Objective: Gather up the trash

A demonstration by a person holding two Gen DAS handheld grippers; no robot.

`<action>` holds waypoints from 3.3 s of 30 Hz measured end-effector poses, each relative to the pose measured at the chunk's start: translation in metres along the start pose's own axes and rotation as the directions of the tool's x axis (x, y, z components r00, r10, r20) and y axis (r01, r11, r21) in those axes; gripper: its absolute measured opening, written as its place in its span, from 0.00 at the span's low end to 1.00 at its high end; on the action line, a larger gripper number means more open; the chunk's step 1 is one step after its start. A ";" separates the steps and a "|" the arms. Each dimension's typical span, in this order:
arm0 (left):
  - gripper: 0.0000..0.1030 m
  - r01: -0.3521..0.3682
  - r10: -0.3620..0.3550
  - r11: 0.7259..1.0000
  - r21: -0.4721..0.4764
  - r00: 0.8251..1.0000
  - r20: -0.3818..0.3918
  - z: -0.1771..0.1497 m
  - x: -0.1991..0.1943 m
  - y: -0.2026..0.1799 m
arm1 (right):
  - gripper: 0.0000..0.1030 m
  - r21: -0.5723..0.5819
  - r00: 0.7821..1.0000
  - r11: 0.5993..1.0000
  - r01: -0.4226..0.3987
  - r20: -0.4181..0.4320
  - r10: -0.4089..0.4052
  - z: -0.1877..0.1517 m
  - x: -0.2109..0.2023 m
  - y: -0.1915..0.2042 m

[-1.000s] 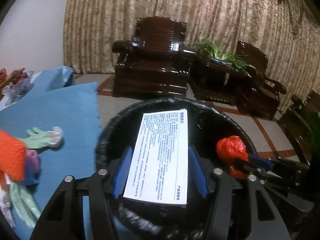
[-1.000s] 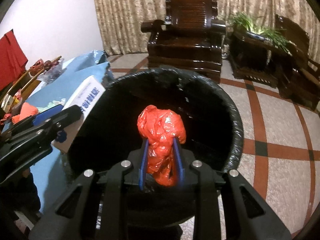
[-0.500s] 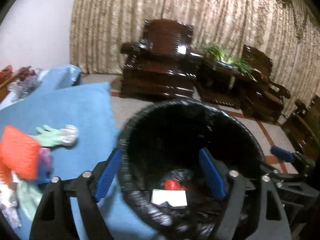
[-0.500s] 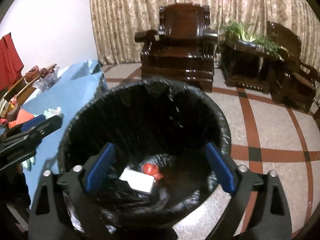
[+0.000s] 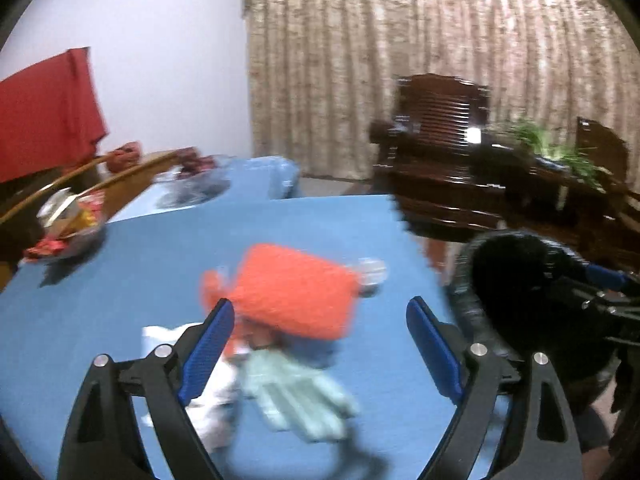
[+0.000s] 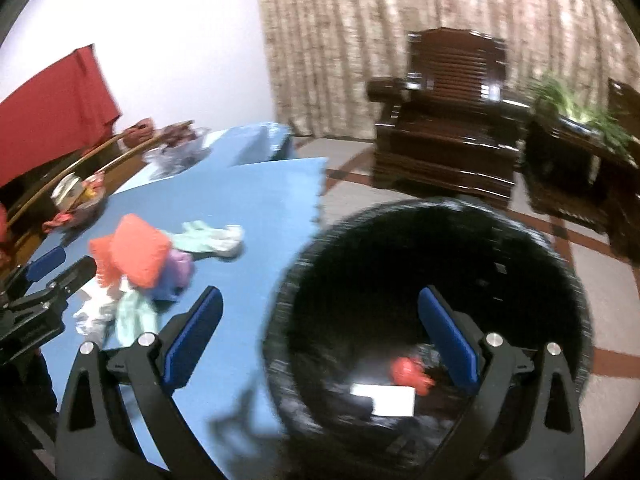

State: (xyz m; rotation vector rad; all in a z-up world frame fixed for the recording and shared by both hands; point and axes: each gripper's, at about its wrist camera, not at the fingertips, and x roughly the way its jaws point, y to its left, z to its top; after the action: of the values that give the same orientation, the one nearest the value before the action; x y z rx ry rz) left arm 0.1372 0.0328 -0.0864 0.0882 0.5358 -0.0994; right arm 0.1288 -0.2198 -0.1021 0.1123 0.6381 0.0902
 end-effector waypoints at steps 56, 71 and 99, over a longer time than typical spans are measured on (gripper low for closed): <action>0.36 -0.077 0.063 0.991 -0.108 0.990 -0.130 -0.020 0.080 0.072 | 0.10 -0.130 0.946 0.940 -0.316 -0.125 0.300 0.037 0.076 0.113; 0.10 -0.011 0.005 0.990 -0.143 0.999 -0.042 0.004 0.028 0.069 | 0.07 -0.153 0.939 0.927 -0.344 -0.069 0.337 0.047 0.044 0.113; 0.09 0.105 -0.114 0.990 -0.095 0.989 -0.099 -0.018 0.000 0.017 | 0.10 -0.108 0.952 0.953 -0.284 -0.153 0.266 0.007 0.032 0.077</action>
State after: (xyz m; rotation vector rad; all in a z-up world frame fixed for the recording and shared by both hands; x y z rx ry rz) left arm 0.1307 0.0518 -0.1005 -0.0236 0.6486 -0.1785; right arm 0.1551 -0.1401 -0.1051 0.0703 0.7489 0.4121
